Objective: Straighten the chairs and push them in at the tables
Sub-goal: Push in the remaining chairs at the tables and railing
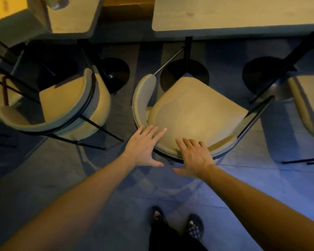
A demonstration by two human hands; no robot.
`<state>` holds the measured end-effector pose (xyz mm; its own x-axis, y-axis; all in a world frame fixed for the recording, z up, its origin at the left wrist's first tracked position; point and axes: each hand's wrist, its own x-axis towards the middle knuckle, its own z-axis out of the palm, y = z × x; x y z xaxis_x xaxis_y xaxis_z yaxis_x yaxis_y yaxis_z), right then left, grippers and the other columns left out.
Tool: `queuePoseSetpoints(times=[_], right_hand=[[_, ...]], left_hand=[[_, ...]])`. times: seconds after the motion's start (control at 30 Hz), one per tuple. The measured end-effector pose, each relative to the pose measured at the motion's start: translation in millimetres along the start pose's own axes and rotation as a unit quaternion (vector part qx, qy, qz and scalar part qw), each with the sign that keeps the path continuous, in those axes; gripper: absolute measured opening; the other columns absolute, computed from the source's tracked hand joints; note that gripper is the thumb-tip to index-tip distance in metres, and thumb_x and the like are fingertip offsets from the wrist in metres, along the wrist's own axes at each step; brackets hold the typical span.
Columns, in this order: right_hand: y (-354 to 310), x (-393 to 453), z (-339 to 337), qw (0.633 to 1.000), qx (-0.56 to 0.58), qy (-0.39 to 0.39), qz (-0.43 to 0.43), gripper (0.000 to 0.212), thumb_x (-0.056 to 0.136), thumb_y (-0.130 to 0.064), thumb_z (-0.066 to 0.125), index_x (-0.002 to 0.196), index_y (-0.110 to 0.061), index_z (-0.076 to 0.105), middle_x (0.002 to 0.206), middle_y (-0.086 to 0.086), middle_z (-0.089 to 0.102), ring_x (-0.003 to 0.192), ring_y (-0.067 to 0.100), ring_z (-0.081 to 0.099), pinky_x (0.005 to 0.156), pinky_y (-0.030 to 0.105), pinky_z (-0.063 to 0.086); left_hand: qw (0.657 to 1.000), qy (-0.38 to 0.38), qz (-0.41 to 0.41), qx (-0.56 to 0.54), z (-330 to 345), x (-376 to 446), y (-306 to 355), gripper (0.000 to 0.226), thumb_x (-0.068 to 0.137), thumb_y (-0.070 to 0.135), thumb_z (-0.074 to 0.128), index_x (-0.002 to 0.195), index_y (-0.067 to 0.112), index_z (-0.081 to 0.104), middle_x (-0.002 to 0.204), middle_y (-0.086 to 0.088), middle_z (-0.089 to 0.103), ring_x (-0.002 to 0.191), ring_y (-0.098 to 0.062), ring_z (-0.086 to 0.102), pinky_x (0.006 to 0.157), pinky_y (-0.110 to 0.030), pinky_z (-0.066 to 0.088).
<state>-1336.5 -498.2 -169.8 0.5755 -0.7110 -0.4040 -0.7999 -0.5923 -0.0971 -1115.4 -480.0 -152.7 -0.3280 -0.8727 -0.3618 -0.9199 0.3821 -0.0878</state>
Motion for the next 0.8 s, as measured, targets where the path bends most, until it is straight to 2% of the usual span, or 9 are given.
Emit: queuePoseSetpoints(times=[0.1,0.17,0.27,0.37,0.47,0.57,0.67,0.8], right_hand=[[1.6,3.7,8.2,1.000,0.012,-0.017,0.020,0.107,0.071,-0.078,0.057,0.150,-0.018,0.017,0.141,0.008,0.047,0.122,0.031,0.046,0.097,0.046,0.037],[5.4,6.3,10.7,0.999,0.008,-0.030,0.038,0.101,0.073,-0.074,0.061,0.148,-0.019,0.022,0.133,0.007,0.055,0.115,0.031,0.053,0.093,0.043,0.040],[8.9,9.2,9.7,0.998,-0.013,-0.027,0.055,0.071,0.078,-0.065,0.065,0.129,-0.020,0.044,0.114,0.005,0.065,0.099,0.027,0.061,0.083,0.038,0.042],[7.0,8.7,8.5,0.998,-0.025,-0.017,0.056,0.041,0.085,-0.053,0.063,0.108,-0.020,0.057,0.103,0.004,0.068,0.091,0.026,0.063,0.079,0.034,0.042],[6.7,11.1,8.7,0.998,-0.025,-0.019,0.048,0.038,0.085,-0.051,0.062,0.106,-0.019,0.061,0.102,0.007,0.069,0.090,0.028,0.065,0.077,0.034,0.041],[10.5,12.9,6.8,0.999,-0.025,-0.032,0.023,0.042,0.085,-0.053,0.062,0.107,-0.018,0.062,0.101,0.007,0.069,0.089,0.029,0.065,0.078,0.034,0.044],[18.0,8.3,5.2,0.999,-0.034,-0.042,0.007,0.043,0.086,-0.054,0.060,0.109,-0.019,0.062,0.100,0.005,0.069,0.087,0.028,0.065,0.079,0.035,0.049],[39.7,3.9,0.7,0.997,-0.051,-0.056,-0.007,0.041,0.088,-0.054,0.060,0.114,-0.021,0.059,0.099,0.002,0.066,0.086,0.021,0.063,0.082,0.036,0.050]], left_hand=[[0.999,-0.014,0.037,0.012,6.0,14.8,-18.3,0.128,0.061,0.094,0.043,0.154,0.025,-0.011,0.146,-0.007,0.046,0.135,-0.028,0.037,0.116,-0.047,0.018],[0.998,-0.025,0.056,0.026,10.4,25.0,-26.2,0.125,0.061,0.094,0.043,0.156,0.024,-0.001,0.136,-0.005,0.055,0.128,-0.027,0.043,0.115,-0.046,0.019],[0.994,-0.038,0.079,0.061,15.1,40.9,-24.7,0.112,0.064,0.091,0.048,0.150,0.021,0.030,0.126,-0.002,0.062,0.119,-0.026,0.051,0.110,-0.045,0.028],[0.992,-0.024,0.103,0.072,19.1,53.9,-24.4,0.083,0.067,0.084,0.055,0.123,0.022,0.060,0.113,0.003,0.068,0.108,-0.022,0.058,0.097,-0.039,0.036],[0.990,-0.015,0.122,0.067,22.1,56.2,-32.5,0.073,0.069,0.078,0.060,0.114,0.022,0.064,0.108,0.004,0.069,0.104,-0.021,0.059,0.092,-0.038,0.038],[0.991,-0.009,0.117,0.057,21.4,54.6,-35.6,0.072,0.068,0.079,0.061,0.106,0.018,0.066,0.098,0.001,0.071,0.094,-0.022,0.062,0.086,-0.036,0.039],[0.993,-0.030,0.107,0.047,14.8,50.3,-26.1,0.068,0.070,0.078,0.062,0.096,0.015,0.065,0.089,-0.002,0.070,0.086,-0.024,0.064,0.080,-0.035,0.040],[0.995,-0.050,0.080,0.025,7.4,46.9,-2.3,0.065,0.076,0.074,0.060,0.097,0.012,0.064,0.091,-0.007,0.070,0.087,-0.026,0.065,0.073,-0.034,0.040]])
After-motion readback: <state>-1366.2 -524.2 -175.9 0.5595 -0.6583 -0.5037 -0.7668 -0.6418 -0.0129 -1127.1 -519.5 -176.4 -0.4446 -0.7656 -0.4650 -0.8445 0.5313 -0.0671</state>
